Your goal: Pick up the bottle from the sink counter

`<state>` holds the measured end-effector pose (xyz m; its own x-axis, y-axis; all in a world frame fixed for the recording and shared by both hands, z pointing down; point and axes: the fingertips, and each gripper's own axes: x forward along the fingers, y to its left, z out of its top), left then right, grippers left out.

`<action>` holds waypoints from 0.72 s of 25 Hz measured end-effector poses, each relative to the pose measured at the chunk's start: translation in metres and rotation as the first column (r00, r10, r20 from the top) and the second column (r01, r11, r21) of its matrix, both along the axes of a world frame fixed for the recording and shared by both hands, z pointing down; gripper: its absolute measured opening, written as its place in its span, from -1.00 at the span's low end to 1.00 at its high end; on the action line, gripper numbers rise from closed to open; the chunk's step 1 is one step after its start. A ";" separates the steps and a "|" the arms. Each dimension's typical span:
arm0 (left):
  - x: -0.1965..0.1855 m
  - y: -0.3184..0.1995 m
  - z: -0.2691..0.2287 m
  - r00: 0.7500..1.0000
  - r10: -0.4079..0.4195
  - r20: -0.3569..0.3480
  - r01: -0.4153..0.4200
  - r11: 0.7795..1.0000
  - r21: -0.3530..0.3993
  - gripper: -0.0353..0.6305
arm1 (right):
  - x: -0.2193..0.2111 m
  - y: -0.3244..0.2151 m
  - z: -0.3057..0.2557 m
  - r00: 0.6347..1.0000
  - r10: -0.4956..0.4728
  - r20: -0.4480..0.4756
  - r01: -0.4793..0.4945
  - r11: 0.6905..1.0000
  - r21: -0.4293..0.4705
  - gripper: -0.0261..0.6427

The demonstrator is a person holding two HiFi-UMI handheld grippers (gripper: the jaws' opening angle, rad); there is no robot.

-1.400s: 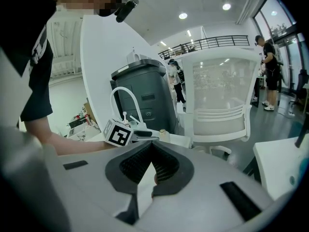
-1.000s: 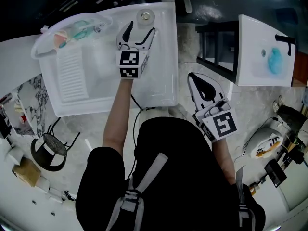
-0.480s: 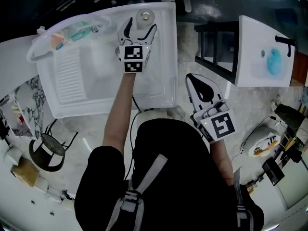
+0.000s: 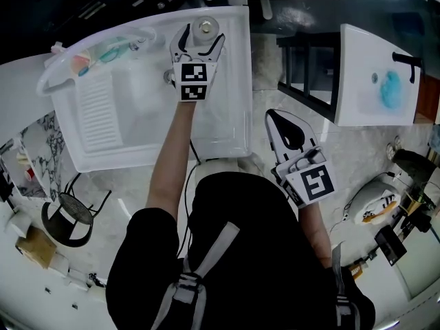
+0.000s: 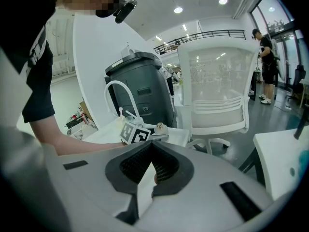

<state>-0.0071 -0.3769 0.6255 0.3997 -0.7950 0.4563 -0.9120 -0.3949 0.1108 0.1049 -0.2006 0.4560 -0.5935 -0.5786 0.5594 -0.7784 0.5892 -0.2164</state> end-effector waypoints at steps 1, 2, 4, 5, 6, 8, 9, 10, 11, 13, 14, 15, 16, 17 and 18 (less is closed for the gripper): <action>0.000 -0.001 0.000 1.000 -0.004 0.000 0.004 1.000 0.001 0.17 | 0.000 0.000 0.000 1.000 0.002 0.000 -0.002 1.000 -0.001 -0.91; 0.001 -0.003 0.000 1.000 -0.007 -0.001 0.007 1.000 0.002 0.16 | 0.000 0.000 0.001 1.000 0.004 0.001 -0.004 1.000 -0.002 -0.91; 0.003 -0.005 0.002 1.000 -0.007 0.000 0.007 1.000 0.001 0.16 | 0.000 0.000 0.001 1.000 0.005 0.001 -0.005 1.000 -0.004 -0.91; 0.004 -0.006 0.003 1.000 -0.003 0.003 0.003 1.000 0.000 0.16 | 0.000 0.000 0.001 1.000 0.005 0.000 -0.005 1.000 -0.005 -0.91; 0.005 -0.006 0.004 1.000 0.001 0.006 -0.001 1.000 0.000 0.16 | 0.000 0.000 0.002 1.000 0.005 0.000 -0.005 1.000 -0.005 -0.91; 0.007 -0.008 0.003 1.000 0.002 0.010 -0.002 1.000 0.005 0.16 | 0.000 -0.001 0.002 1.000 0.005 0.001 -0.005 1.000 -0.004 -0.91; 0.007 -0.009 0.003 1.000 0.001 0.011 -0.001 1.000 0.008 0.16 | 0.000 -0.001 0.002 1.000 0.005 0.002 -0.005 1.000 -0.003 -0.91; 0.007 -0.009 0.002 1.000 -0.001 0.012 0.001 1.000 0.010 0.16 | 0.000 -0.001 0.002 1.000 0.006 0.002 -0.006 1.000 -0.004 -0.91; 0.007 -0.010 0.002 1.000 -0.002 0.012 0.001 1.000 0.010 0.16 | 0.001 -0.001 0.002 1.000 0.007 0.001 -0.007 1.000 -0.005 -0.91; 0.008 -0.012 0.002 1.000 -0.001 0.014 0.001 1.000 0.015 0.16 | 0.002 0.000 0.002 1.000 0.011 0.000 -0.011 1.000 -0.007 -0.91; 0.008 -0.013 0.002 1.000 -0.001 0.015 0.001 1.000 0.019 0.16 | 0.003 -0.001 0.002 1.000 0.012 -0.001 -0.012 1.000 -0.006 -0.91; 0.007 -0.014 0.003 1.000 -0.003 0.015 0.002 1.000 0.023 0.16 | 0.003 -0.001 0.002 1.000 0.013 -0.001 -0.013 1.000 -0.006 -0.91; 0.007 -0.015 0.003 1.000 -0.005 0.015 0.005 1.000 0.026 0.16 | 0.004 -0.001 0.002 1.000 0.013 -0.001 -0.013 1.000 -0.006 -0.91; 0.006 -0.016 0.004 1.000 -0.008 0.015 0.008 1.000 0.029 0.16 | 0.004 0.000 0.003 1.000 0.014 -0.002 -0.014 1.000 -0.006 -0.91; 0.006 -0.016 0.004 1.000 -0.011 0.015 0.011 0.999 0.031 0.16 | 0.005 0.000 0.003 1.000 0.015 -0.002 -0.015 1.000 -0.006 -0.91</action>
